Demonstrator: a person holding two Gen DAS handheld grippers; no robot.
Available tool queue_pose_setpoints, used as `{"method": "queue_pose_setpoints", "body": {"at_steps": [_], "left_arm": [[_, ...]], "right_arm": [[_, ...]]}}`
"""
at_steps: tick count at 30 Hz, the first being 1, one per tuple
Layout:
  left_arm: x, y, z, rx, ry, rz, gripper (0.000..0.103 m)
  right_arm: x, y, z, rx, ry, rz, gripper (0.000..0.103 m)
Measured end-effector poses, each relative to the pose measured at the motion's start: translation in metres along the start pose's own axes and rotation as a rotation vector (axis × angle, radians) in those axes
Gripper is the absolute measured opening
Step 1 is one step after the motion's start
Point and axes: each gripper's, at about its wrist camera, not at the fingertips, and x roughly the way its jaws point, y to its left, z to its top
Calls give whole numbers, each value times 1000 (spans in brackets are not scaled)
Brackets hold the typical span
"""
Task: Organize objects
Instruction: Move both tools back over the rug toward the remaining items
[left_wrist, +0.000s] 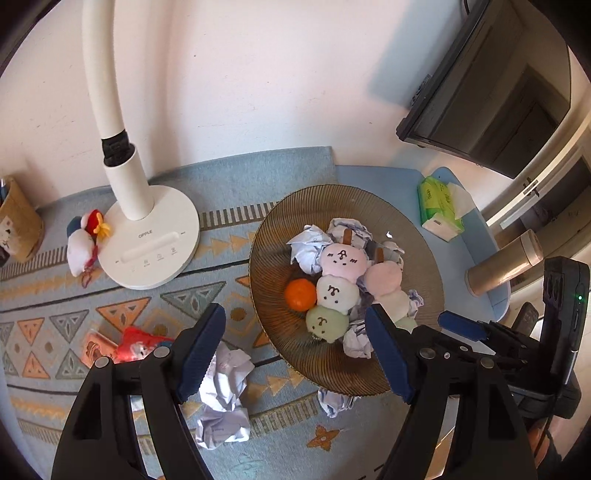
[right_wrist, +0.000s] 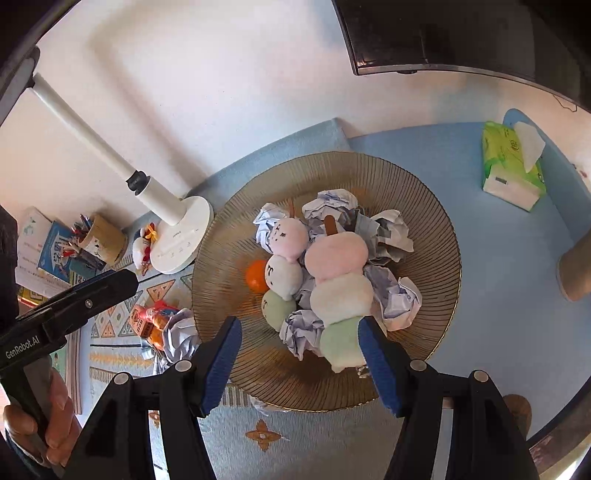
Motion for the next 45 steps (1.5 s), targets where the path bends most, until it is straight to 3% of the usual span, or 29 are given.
{"method": "queue_pose_setpoints", "body": {"at_steps": [19, 30, 45], "left_arm": [[-27, 45, -50, -156, 6, 59, 77], [-24, 45, -60, -183, 7, 58, 77], [-34, 61, -69, -213, -2, 79, 77]], "right_arm": [[8, 53, -26, -151, 60, 85, 65], [18, 69, -42, -214, 106, 95, 65], [22, 73, -51, -204, 128, 101, 65]]}}
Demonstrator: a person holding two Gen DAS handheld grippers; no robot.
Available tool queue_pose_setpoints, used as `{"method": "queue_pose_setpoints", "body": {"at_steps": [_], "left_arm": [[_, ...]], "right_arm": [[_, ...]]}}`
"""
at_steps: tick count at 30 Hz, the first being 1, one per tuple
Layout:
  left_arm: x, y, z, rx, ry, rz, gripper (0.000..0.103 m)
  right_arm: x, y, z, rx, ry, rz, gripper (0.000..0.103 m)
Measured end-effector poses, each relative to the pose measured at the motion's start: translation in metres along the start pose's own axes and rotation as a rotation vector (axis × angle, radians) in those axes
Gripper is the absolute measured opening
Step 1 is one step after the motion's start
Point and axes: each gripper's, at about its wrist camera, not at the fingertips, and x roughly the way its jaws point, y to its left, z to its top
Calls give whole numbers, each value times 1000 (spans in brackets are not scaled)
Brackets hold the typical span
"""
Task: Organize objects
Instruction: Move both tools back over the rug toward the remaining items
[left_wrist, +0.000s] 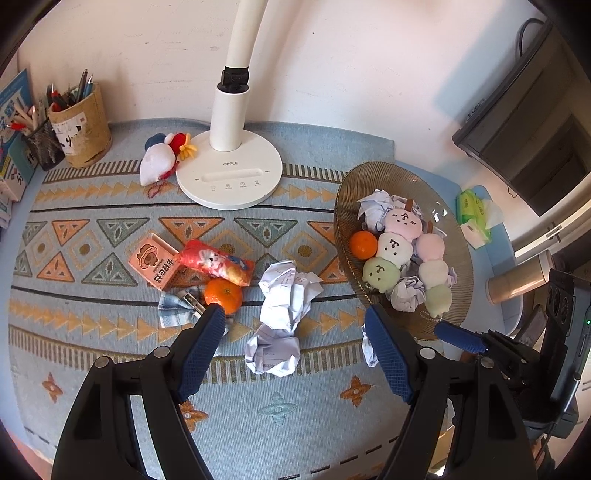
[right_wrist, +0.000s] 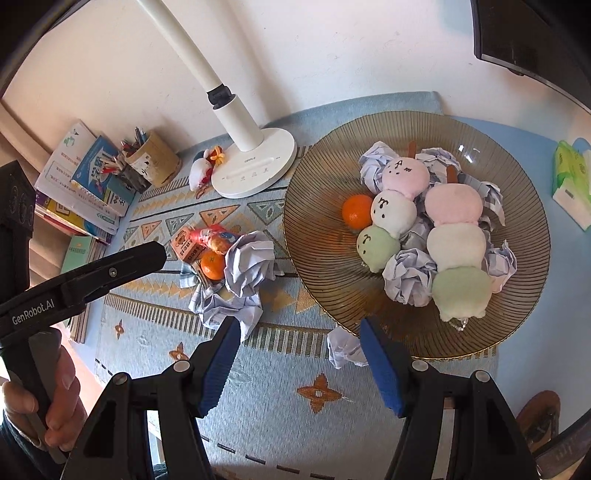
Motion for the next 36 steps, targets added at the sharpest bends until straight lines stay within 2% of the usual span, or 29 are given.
{"method": "queue_pose_setpoints", "body": {"at_steps": [13, 21, 23, 25, 31, 36], "left_arm": [[-22, 36, -1, -50, -39, 47, 77], [-72, 76, 17, -34, -139, 182, 77], [-85, 88, 20, -42, -158, 201, 80], [-92, 97, 19, -56, -174, 213, 92], [-78, 111, 1, -130, -126, 191, 95], [-70, 118, -4, -125, -105, 184, 95]], "right_arm": [[12, 20, -5, -42, 31, 4, 65], [20, 32, -9, -65, 57, 3, 65], [22, 34, -8, -68, 63, 6, 65], [24, 35, -6, -65, 67, 15, 65], [32, 25, 4, 13, 82, 50, 65], [45, 35, 21, 37, 93, 61, 65]]}}
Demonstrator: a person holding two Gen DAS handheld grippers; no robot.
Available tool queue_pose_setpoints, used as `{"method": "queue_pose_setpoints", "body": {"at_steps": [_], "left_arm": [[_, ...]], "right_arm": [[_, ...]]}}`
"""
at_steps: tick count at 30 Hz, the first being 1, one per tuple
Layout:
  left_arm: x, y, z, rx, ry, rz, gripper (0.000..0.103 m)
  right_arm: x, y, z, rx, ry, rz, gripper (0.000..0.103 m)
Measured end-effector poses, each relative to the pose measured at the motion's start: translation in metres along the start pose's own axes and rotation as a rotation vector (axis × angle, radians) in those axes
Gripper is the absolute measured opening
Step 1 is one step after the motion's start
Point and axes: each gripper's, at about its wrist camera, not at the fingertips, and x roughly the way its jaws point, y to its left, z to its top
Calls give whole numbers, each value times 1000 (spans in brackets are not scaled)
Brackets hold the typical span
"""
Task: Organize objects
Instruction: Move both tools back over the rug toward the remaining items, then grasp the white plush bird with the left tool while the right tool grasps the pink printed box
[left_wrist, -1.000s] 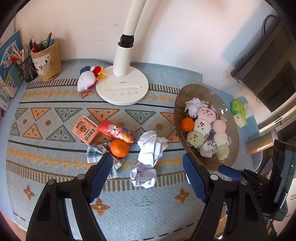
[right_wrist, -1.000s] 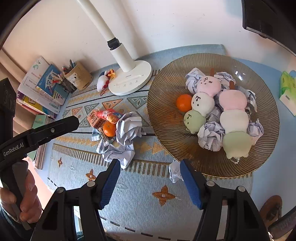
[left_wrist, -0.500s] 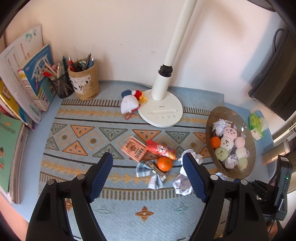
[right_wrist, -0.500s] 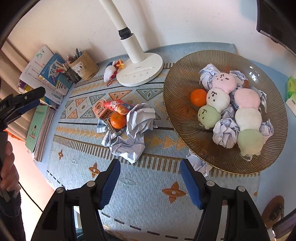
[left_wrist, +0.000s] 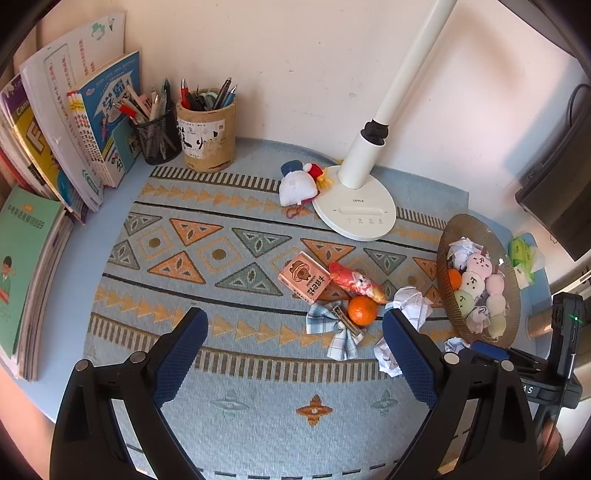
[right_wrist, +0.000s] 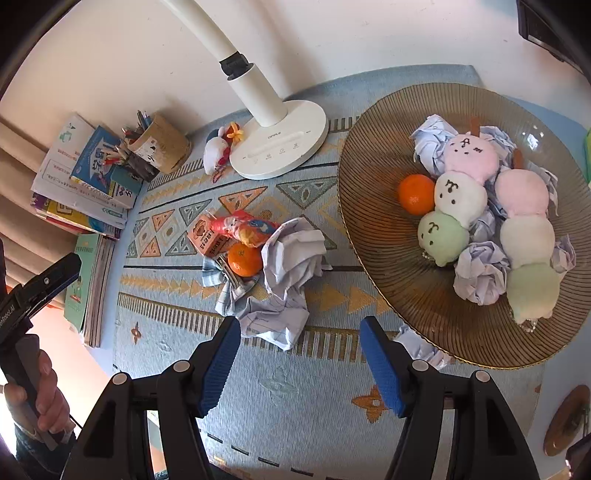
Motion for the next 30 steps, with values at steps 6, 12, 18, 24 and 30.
{"method": "queue_pose_setpoints", "body": {"at_steps": [6, 12, 18, 24, 30], "left_arm": [[13, 17, 26, 25, -1, -27, 95], [49, 37, 75, 35, 36, -133, 95], [132, 30, 130, 96, 131, -187, 95], [218, 22, 157, 77, 224, -207, 94], [236, 19, 156, 94, 246, -227, 94]], "right_arm": [[20, 36, 31, -23, 4, 3, 65], [47, 63, 71, 19, -2, -33, 65], [67, 60, 68, 44, 40, -63, 65], [96, 112, 67, -168, 82, -107, 66], [159, 168, 74, -452, 146, -222, 66]]}}
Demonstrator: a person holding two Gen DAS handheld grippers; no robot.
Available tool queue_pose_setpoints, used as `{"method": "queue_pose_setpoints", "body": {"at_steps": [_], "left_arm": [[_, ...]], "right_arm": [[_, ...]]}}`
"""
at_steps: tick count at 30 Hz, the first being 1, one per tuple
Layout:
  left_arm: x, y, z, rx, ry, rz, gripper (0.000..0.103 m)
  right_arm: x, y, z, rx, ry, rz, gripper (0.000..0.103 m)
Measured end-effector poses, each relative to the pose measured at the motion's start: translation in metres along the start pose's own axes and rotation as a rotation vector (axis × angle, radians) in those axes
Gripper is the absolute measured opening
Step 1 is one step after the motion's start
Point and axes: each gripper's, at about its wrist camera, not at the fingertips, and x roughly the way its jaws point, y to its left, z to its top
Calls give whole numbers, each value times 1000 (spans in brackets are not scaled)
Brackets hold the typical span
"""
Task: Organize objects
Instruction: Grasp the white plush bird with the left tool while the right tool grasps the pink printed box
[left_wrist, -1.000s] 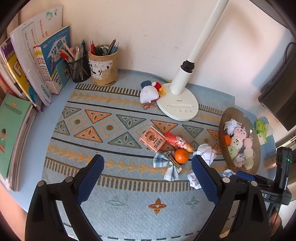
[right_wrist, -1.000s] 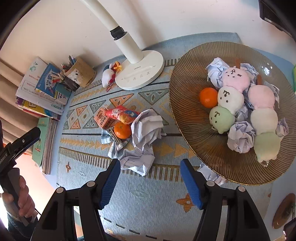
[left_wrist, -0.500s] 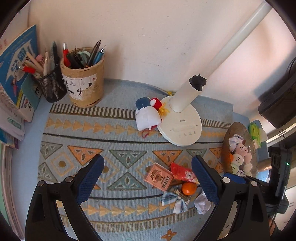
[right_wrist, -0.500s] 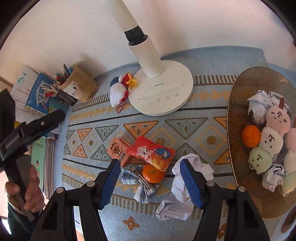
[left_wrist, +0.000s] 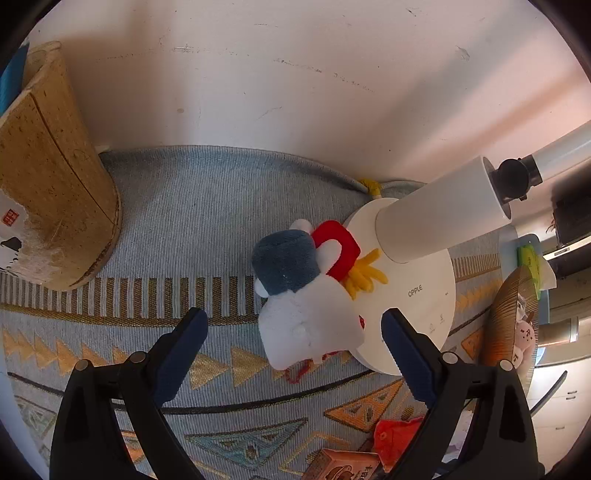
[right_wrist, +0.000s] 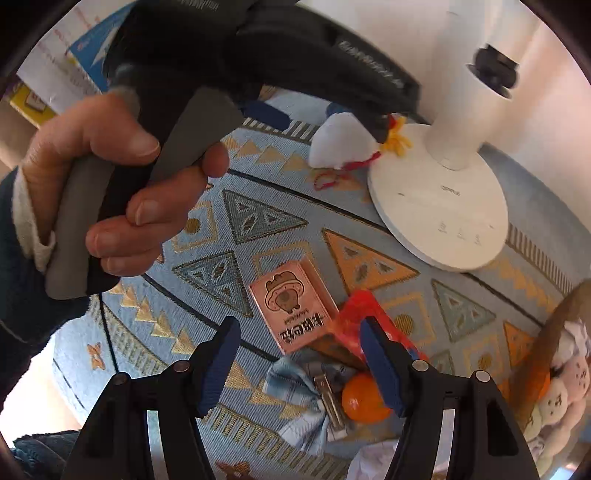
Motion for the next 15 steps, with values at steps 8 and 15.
{"method": "queue_pose_setpoints", "body": {"at_steps": [8, 15], "left_arm": [[10, -2, -4, -3, 13, -63, 86], [11, -18, -8, 40, -27, -36, 51]], "right_arm": [[38, 1, 16, -114, 82, -8, 78], [30, 3, 5, -89, 13, 49, 42]]}}
